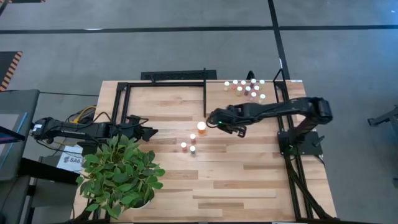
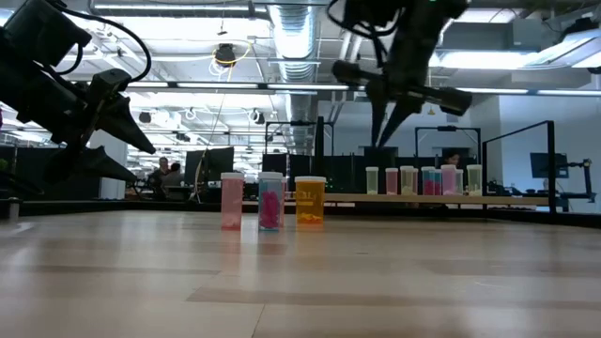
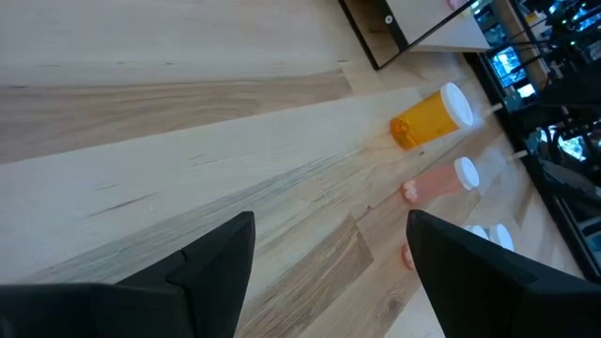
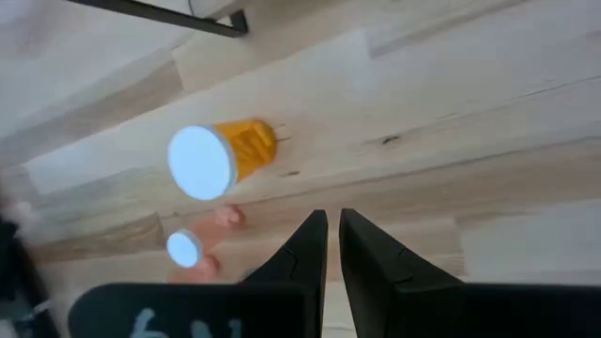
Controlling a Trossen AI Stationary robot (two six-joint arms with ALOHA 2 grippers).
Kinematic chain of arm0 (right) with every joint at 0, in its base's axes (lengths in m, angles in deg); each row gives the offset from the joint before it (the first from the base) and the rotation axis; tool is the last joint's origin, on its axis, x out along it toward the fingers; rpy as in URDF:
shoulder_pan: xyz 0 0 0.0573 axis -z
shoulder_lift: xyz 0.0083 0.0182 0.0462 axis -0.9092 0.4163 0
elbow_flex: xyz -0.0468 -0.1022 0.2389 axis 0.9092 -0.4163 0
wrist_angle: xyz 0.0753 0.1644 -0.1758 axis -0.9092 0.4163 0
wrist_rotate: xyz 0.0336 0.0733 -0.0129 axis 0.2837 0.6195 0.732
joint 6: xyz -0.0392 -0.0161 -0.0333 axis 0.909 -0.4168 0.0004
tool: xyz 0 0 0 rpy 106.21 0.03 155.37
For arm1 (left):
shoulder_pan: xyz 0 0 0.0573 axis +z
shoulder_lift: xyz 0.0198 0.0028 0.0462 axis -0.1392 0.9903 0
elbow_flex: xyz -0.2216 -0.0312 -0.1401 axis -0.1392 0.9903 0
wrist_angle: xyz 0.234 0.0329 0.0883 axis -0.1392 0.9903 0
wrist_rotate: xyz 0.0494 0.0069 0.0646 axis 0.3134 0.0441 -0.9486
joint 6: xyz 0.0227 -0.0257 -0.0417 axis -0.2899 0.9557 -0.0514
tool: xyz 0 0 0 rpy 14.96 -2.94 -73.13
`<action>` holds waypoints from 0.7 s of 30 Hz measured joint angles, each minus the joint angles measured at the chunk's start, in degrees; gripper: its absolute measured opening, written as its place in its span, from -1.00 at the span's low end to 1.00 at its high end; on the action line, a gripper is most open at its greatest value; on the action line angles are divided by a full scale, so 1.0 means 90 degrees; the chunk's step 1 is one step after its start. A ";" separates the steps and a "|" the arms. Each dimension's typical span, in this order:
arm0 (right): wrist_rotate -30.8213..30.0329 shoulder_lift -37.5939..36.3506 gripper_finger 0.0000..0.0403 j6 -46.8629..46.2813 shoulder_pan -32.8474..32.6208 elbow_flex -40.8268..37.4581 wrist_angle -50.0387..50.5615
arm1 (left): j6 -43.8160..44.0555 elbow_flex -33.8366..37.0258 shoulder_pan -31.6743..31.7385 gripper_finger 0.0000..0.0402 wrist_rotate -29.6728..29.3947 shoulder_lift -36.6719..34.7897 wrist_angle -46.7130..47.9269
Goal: Pick and place medicine bottles onto shelf by color
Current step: Put the orange pill bottle on the shelf
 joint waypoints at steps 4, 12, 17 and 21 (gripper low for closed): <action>0.0025 0.0451 -0.72 0.0001 0.0086 0.0692 0.0578 | 0.0002 0.0000 0.0002 0.32 0.0000 0.0001 0.0000; 0.0020 0.1246 -0.72 0.0066 0.0356 0.2038 0.1399 | 0.0001 0.0000 0.0000 0.32 -0.0001 0.0002 -0.0002; 0.0018 0.1646 -0.72 -0.0221 0.0496 0.2593 0.1992 | 0.0002 0.0000 0.0002 0.32 0.0000 0.0002 -0.0002; 0.0005 0.1882 -0.72 -0.0146 0.0515 0.2843 0.1971 | 0.0002 0.0000 0.0000 0.32 0.0000 0.0002 -0.0004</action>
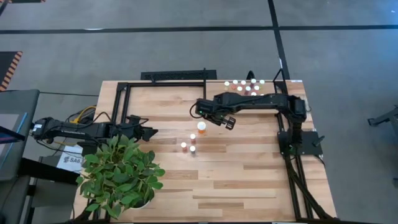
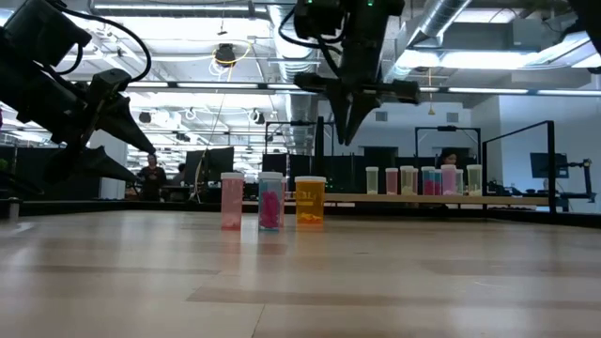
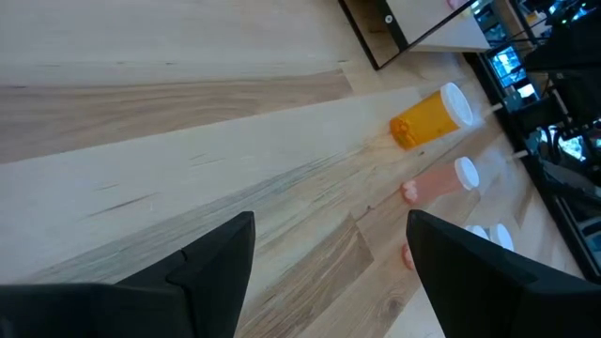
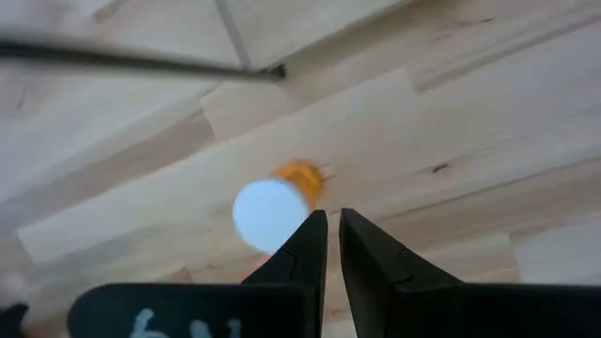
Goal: Pick and place medicine bottles onto shelf by color
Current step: Put the orange pill bottle on the shelf
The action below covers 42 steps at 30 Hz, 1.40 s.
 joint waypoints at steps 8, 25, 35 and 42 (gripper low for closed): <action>0.0018 0.0312 -0.72 0.0345 0.0076 0.0565 0.0348 | 0.0000 0.0000 0.0001 0.32 0.0000 0.0000 -0.0001; 0.0015 0.0300 0.18 0.0557 0.0190 0.0617 0.0073 | 0.0001 0.0002 0.0001 0.32 0.0000 0.0000 -0.0001; 0.0201 0.0301 0.66 0.0561 0.0125 0.0611 -0.0141 | 0.0001 0.0001 0.0001 0.32 0.0000 0.0000 -0.0001; 0.1061 0.0872 0.76 0.0572 0.0235 0.0611 -0.0392 | 0.0001 0.0001 0.0000 0.32 0.0002 0.0000 -0.0004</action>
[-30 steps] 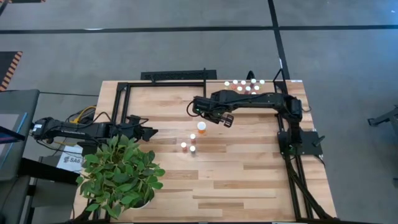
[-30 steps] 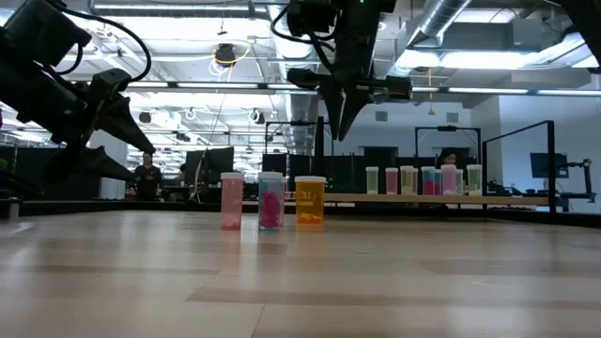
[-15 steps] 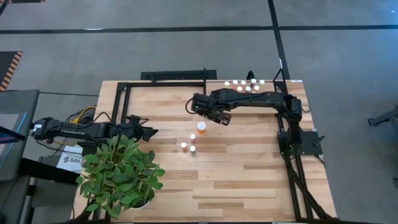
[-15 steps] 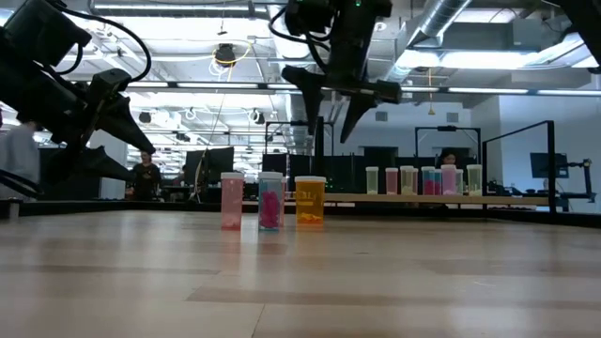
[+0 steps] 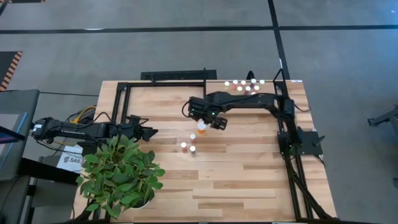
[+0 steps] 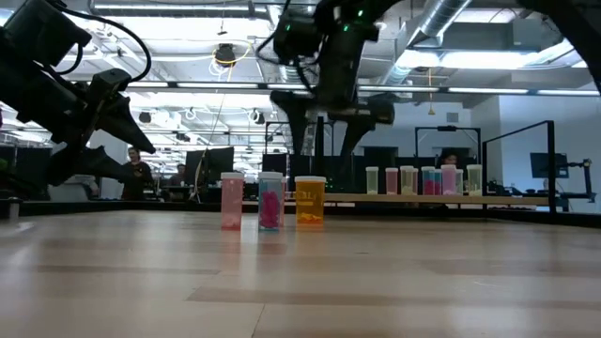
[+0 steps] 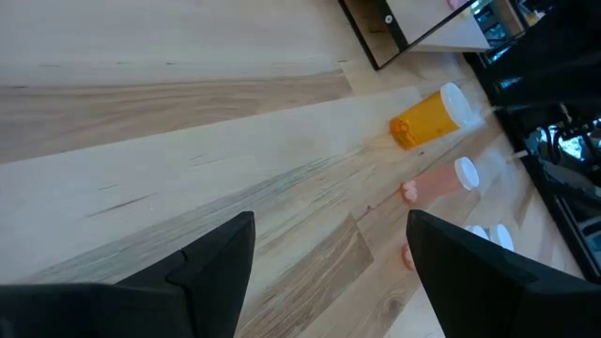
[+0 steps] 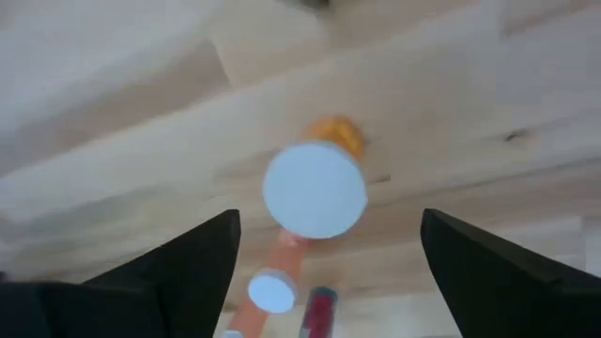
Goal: Pick and place medicine bottles onto shelf by color
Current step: Put the orange pill bottle on the shelf
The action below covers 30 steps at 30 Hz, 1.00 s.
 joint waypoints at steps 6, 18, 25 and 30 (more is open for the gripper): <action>0.0444 0.0328 0.77 0.0336 0.0113 -0.0006 -0.0300 | -0.0002 0.0002 0.0000 0.32 0.0010 0.0000 -0.0067; 0.0475 0.0905 0.77 0.0946 0.0165 0.0158 -0.0524 | 0.0000 0.0004 0.0000 0.32 0.0022 0.0000 -0.0103; 0.0558 0.1004 0.77 0.0996 0.0194 0.0345 -0.0412 | 0.0000 0.0004 0.0000 0.32 0.0027 0.0000 -0.0106; 0.0468 0.0987 0.77 0.1255 0.0191 0.0388 -0.0345 | 0.0000 0.0004 0.0001 0.32 0.0026 0.0000 -0.0104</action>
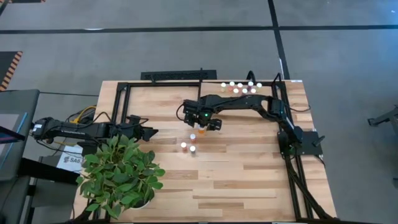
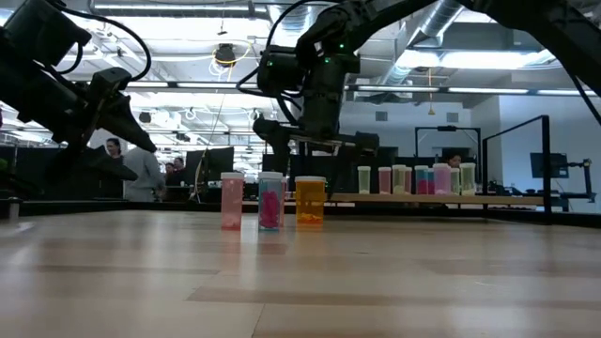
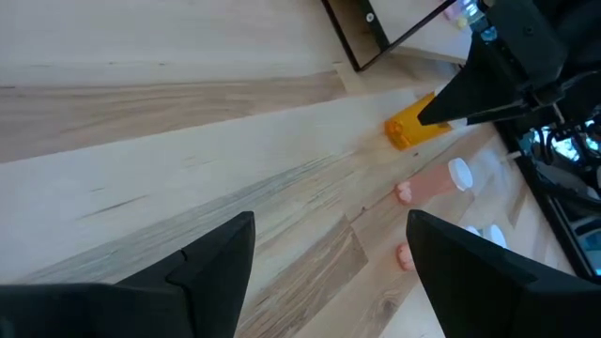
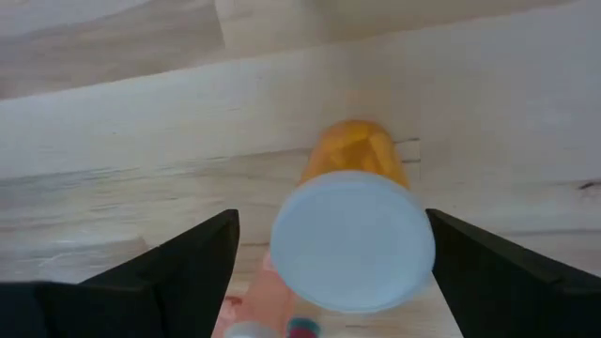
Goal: Pick and place medicine bottles onto shelf by color
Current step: Put the orange pill bottle on the shelf
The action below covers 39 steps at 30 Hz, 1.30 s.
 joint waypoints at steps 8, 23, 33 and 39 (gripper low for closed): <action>-0.0190 0.0000 0.63 0.0101 -0.0008 0.0000 0.0019 | 0.0000 0.0000 -0.0002 0.32 -0.0002 0.0000 0.0000; -0.0249 -0.0016 0.05 0.0155 -0.0067 0.0011 0.0223 | 0.0000 -0.0002 0.0000 0.32 -0.0002 0.0000 0.0002; -0.0220 -0.0412 0.17 -0.0178 -0.0117 0.0005 0.0932 | 0.0000 -0.0002 -0.0002 0.32 -0.0002 0.0000 0.0002; -0.0388 -0.0851 0.04 -0.0359 -0.0117 0.0005 0.1443 | -0.0001 -0.0002 0.0000 0.32 -0.0002 0.0000 0.0002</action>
